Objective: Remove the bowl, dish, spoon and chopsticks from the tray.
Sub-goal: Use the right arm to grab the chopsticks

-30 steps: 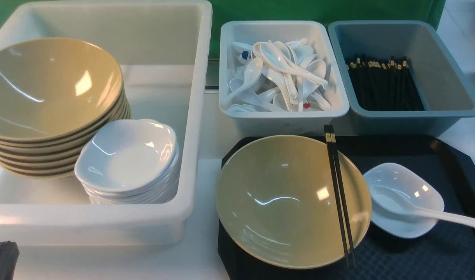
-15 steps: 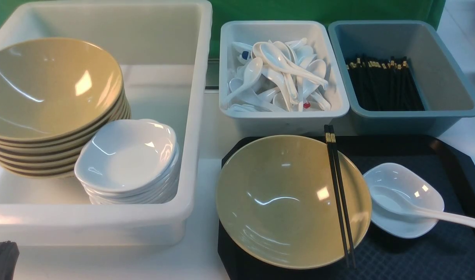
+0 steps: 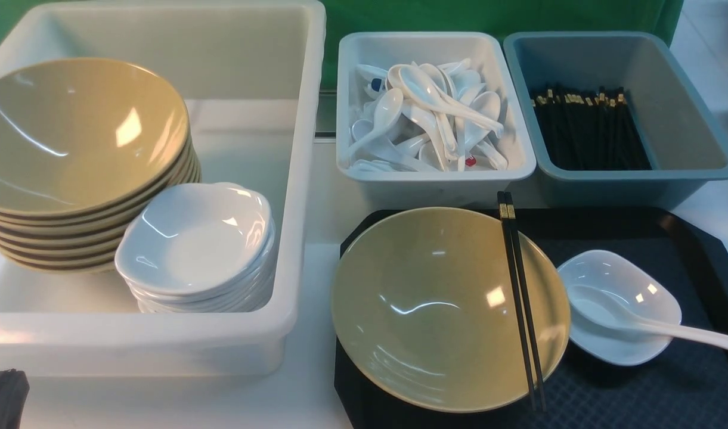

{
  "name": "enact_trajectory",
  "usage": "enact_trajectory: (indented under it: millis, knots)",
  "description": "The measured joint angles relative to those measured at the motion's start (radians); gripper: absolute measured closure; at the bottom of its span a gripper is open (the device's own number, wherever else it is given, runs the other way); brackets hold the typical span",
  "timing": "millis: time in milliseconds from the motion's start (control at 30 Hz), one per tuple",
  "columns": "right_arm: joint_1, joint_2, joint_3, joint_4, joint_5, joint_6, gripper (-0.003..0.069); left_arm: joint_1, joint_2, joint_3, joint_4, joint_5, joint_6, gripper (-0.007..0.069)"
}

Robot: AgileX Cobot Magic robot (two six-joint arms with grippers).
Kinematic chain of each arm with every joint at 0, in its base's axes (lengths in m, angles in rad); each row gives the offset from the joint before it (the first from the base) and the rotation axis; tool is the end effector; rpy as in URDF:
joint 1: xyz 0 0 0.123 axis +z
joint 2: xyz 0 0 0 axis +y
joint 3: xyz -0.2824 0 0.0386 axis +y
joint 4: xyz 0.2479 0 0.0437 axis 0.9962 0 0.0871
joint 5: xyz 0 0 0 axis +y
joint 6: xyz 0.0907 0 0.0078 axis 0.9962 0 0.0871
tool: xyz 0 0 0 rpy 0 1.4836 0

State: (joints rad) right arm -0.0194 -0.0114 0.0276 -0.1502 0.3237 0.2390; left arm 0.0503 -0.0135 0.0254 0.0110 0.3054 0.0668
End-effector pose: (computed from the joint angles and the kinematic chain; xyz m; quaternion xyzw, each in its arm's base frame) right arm 0.0537 -0.0054 0.1755 0.0603 0.7871 0.0049 0.6138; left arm 0.0540 0.0030 0.1776 0.0095 0.7835 0.0409 0.6199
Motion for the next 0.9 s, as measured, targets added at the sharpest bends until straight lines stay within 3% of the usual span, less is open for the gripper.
enact_trajectory:
  millis: [633,767,800,833,867,900]
  knots:
    - [0.000,0.000,0.000,0.002,-0.003,0.006,0.0420,0.000,0.000,0.000,-0.003,-0.004,-0.004,0.0636]
    - [0.000,0.000,0.000,0.049,-0.003,0.155,0.0420,0.000,0.000,0.000,-0.160,-0.053,-0.104,0.0636]
    - [0.000,0.000,0.000,0.115,-0.004,0.296,0.0420,0.000,0.000,0.000,-0.285,-0.084,-0.175,0.0636]
    - [0.000,0.000,0.000,0.125,-0.004,0.316,0.0420,0.000,0.000,0.000,-0.322,-0.090,-0.194,0.0636]
    - [0.000,0.000,0.000,0.221,-0.004,0.513,0.0420,0.000,0.000,0.000,-0.457,-0.111,-0.264,0.0636]
    - [0.000,0.000,0.000,0.255,-0.004,0.598,0.0420,0.000,0.000,0.000,-0.539,-0.122,-0.305,0.0636]
